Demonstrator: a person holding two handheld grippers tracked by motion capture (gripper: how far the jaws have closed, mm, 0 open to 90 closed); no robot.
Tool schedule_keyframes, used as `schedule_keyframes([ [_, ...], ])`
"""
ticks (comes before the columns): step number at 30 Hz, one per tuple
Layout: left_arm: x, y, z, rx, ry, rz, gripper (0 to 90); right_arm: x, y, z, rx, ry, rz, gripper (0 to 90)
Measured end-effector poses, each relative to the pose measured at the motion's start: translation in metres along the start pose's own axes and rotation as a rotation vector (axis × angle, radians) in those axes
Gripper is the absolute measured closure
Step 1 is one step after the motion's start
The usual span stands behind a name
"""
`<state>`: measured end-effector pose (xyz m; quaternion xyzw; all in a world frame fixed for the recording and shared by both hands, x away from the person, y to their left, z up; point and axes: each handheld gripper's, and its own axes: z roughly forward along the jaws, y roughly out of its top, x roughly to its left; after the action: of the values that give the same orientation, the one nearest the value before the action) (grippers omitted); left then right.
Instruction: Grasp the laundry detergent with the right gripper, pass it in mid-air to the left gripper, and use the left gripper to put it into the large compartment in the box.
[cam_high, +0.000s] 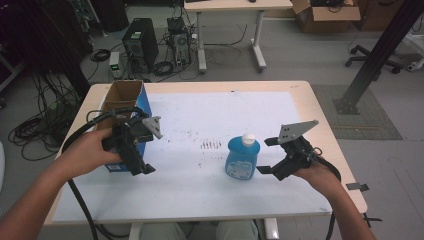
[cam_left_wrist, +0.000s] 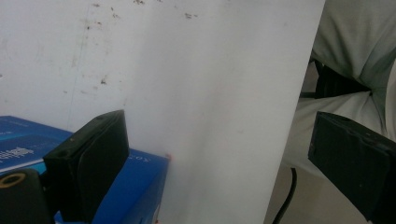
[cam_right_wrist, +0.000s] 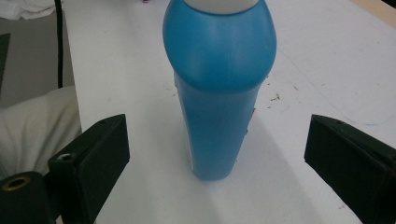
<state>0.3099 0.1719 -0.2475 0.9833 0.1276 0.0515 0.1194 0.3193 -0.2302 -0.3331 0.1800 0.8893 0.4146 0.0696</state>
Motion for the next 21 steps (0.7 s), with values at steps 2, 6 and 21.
schedule_keyframes([
  [2, 0.000, 0.000, 0.000, 0.001, -0.001, 0.003, 5.8, -0.001, -0.003, 0.001, -0.005, 0.002, 0.005, 6.3],
  [6, 0.000, 0.000, 0.000, 0.003, -0.001, 0.004, 5.8, -0.001, -0.007, 0.003, -0.013, 0.001, 0.010, 6.3],
  [21, 0.000, 0.001, 0.003, 0.008, -0.005, 0.002, 5.8, -0.003, -0.021, 0.011, -0.066, -0.003, 0.030, 6.4],
])
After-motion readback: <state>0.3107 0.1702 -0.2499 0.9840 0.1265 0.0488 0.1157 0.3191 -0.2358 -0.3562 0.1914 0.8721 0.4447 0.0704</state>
